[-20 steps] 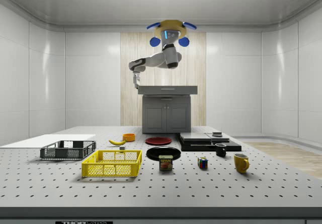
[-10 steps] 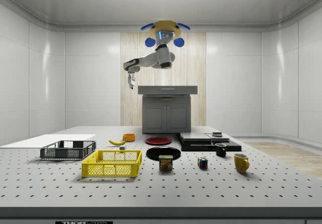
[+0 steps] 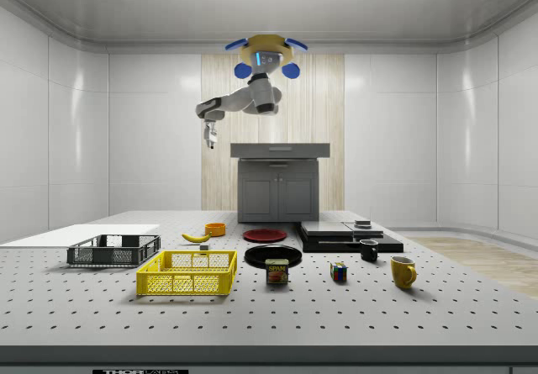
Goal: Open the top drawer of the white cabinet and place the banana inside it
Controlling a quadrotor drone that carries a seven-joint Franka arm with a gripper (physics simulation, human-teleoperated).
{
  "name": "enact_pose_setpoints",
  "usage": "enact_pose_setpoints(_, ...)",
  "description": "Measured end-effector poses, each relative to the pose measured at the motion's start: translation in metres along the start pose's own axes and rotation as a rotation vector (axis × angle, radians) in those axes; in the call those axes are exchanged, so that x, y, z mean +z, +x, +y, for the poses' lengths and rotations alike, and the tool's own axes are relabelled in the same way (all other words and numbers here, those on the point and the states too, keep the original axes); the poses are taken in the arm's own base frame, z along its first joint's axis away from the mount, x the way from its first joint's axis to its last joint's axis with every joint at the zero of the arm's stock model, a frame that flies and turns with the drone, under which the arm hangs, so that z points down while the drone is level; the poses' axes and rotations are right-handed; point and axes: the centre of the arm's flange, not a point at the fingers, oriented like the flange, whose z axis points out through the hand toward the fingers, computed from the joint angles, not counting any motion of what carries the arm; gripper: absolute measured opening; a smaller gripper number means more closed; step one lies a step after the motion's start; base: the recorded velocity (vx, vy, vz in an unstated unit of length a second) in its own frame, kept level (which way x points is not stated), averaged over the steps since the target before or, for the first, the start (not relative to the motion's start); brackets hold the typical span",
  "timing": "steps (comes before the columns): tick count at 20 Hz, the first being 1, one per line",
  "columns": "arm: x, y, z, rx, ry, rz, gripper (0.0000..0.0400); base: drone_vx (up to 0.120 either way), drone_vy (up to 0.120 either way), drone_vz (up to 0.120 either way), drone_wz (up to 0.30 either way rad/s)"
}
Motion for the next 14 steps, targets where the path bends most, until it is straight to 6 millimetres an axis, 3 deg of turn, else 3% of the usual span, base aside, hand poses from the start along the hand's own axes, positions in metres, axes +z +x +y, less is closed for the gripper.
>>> enact_pose_setpoints(14, 0.0, 0.0, 0.0, 0.0, 0.0, 0.0, 0.04, 0.12, 0.0, 0.0, 0.0)
